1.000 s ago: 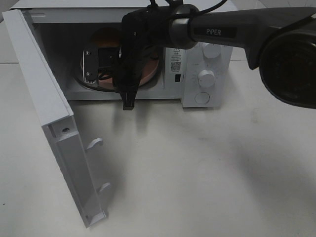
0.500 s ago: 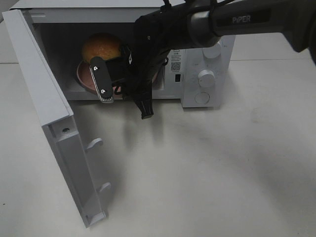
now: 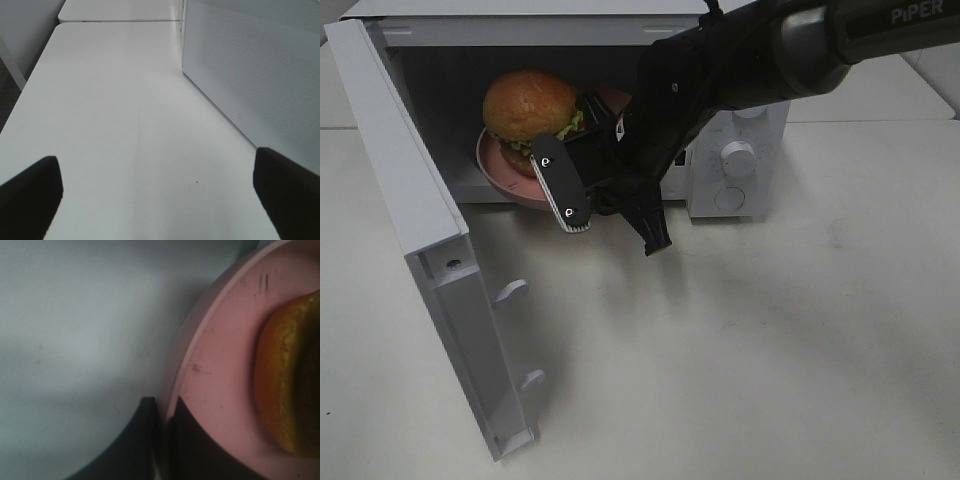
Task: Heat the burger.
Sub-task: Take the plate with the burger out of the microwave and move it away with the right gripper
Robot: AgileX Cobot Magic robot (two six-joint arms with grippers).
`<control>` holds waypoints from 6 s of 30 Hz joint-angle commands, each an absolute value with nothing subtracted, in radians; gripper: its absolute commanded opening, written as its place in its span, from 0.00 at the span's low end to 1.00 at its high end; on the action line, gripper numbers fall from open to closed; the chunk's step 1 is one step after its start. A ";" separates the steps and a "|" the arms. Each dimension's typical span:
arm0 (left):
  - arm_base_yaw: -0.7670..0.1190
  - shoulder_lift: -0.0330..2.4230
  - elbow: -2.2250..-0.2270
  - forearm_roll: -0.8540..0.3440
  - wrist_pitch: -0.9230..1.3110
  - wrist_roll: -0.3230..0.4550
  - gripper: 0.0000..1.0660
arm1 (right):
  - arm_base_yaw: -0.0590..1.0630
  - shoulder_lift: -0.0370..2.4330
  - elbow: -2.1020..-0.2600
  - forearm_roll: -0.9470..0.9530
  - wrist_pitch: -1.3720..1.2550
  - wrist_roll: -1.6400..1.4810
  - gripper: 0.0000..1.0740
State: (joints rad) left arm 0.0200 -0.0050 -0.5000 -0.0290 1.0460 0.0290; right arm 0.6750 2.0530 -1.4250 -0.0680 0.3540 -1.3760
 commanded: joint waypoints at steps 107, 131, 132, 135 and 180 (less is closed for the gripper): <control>0.021 -0.025 -0.497 -0.033 1.038 0.025 0.92 | 0.675 0.919 -0.422 -0.674 0.605 -0.347 0.02; 0.021 -0.025 -0.497 -0.033 1.038 0.025 0.92 | 0.675 0.957 -0.422 -0.803 0.928 0.367 0.02; 0.021 -0.025 -0.497 -0.033 1.038 0.025 0.92 | 0.675 0.988 -0.422 -0.811 0.927 0.421 0.02; 0.021 -0.025 -0.497 -0.033 1.038 0.025 0.92 | 0.675 1.008 -0.422 -0.815 0.925 0.440 0.02; 0.021 -0.025 -0.497 -0.033 1.038 0.025 0.92 | 0.373 1.752 -0.588 -1.296 0.670 1.348 0.06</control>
